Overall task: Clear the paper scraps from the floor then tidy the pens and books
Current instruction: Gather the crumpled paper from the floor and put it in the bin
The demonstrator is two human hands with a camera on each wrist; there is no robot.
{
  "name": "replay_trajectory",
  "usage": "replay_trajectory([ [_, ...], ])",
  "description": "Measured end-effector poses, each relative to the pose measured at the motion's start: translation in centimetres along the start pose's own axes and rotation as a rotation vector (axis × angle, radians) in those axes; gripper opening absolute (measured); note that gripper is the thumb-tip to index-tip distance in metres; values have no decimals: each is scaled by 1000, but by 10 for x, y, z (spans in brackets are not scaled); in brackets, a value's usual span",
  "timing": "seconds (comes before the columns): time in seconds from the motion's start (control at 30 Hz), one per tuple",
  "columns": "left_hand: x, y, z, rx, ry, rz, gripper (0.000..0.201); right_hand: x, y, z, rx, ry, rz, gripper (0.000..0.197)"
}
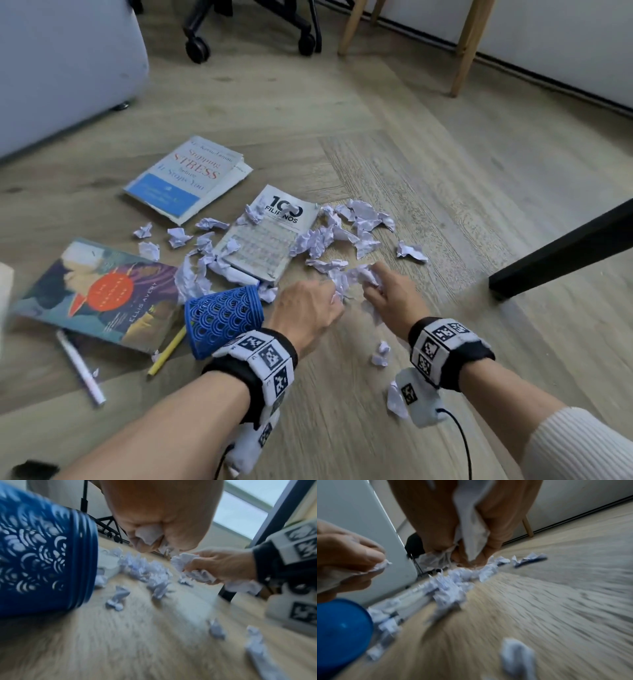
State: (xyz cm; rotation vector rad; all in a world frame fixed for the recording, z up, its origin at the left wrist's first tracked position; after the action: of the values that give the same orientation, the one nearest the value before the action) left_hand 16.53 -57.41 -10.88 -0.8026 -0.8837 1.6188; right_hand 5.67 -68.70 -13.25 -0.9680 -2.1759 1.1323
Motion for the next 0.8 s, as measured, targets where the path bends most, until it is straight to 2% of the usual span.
replay_trajectory([
  [0.17, 34, -80, -13, 66, -80, 157, 36, 4, -33, -84, -71, -111, 70, 12],
  [0.23, 61, -120, -27, 23, -137, 225, 39, 11, -36, -130, -114, -185, 54, 12],
  [0.33, 114, -189, -46, -61, -201, 318, 34, 31, -30, -213, -165, -333, -26, 9],
  [0.47, 215, -292, -68, -161, -313, 490, 36, 76, -9, -352, -225, -588, -193, 7],
  [0.63, 375, -407, -86, -356, -576, 749, 44, 168, 35, -524, -322, -842, -446, 7],
  [0.7, 440, -433, -92, -507, -682, 786, 38, 213, 56, -583, -343, -924, -558, 7],
  [0.8, 533, -451, -104, -717, -863, 768, 32, 281, 93, -657, -332, -1014, -651, 12],
])
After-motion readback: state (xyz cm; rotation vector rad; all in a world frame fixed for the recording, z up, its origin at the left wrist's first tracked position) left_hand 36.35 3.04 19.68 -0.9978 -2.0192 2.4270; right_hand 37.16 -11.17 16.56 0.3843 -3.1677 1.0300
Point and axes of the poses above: each hand's wrist, its own x-axis away from the middle knuckle, its own y-axis out of the palm, z = x × y, the point moved 7 cm from there along -x, towards the middle knuckle, and after that the axes turned 5 degrees about y, right-handed, at the moved point
